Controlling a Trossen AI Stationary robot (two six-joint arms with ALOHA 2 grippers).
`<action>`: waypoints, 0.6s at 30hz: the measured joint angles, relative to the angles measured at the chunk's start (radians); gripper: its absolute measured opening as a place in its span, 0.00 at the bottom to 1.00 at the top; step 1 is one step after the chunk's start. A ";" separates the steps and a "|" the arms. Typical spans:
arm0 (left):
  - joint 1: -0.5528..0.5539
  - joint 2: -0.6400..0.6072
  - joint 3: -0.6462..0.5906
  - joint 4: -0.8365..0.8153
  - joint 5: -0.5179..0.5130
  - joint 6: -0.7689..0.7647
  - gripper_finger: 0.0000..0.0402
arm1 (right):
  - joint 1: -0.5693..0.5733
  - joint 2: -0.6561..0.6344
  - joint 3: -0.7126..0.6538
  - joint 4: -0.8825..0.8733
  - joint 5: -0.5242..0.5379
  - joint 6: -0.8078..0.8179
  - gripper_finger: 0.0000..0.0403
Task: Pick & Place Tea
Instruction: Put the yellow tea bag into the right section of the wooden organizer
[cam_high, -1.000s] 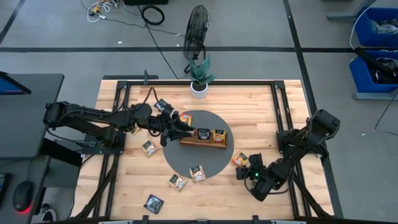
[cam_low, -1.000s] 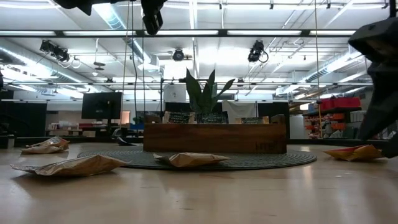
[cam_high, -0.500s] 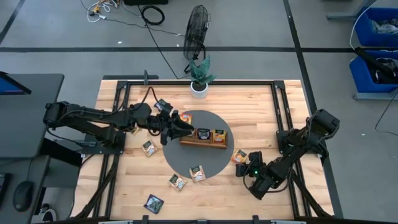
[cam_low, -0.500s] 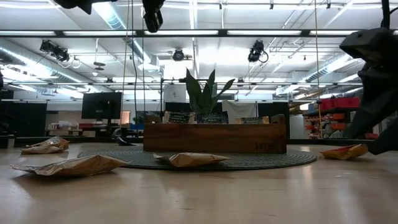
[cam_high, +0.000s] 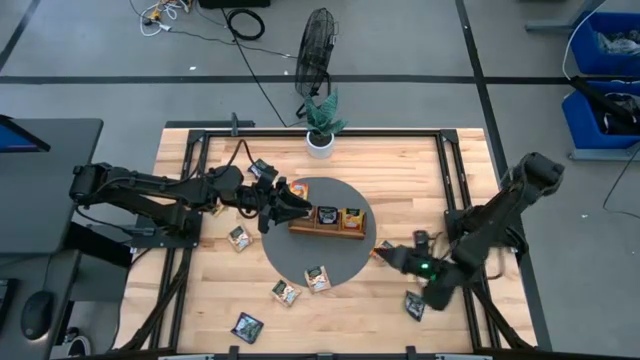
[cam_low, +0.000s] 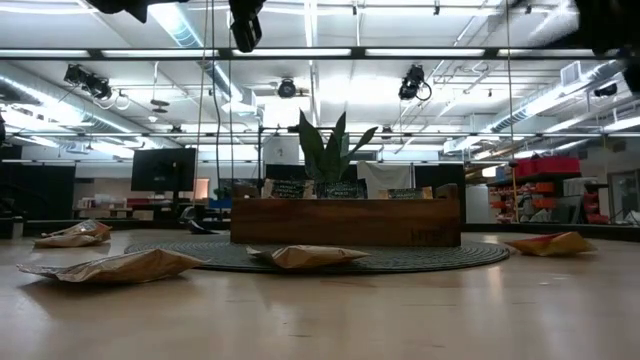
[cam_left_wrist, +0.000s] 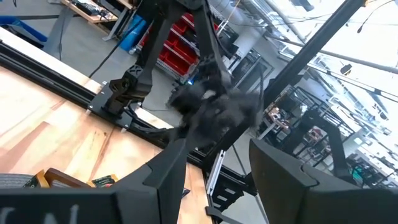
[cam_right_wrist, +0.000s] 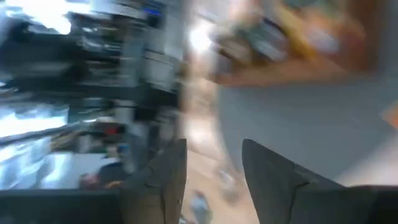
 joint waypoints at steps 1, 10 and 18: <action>0.000 0.000 0.000 0.000 -0.001 0.000 0.45 | 0.021 -0.034 0.000 0.044 0.058 -0.147 0.40; 0.001 0.000 0.000 -0.001 -0.002 0.027 0.45 | 0.147 -0.392 0.000 0.019 0.217 -0.879 0.38; 0.030 0.000 0.001 0.003 -0.010 0.009 0.45 | 0.087 -0.641 0.000 -0.268 0.021 -1.001 0.33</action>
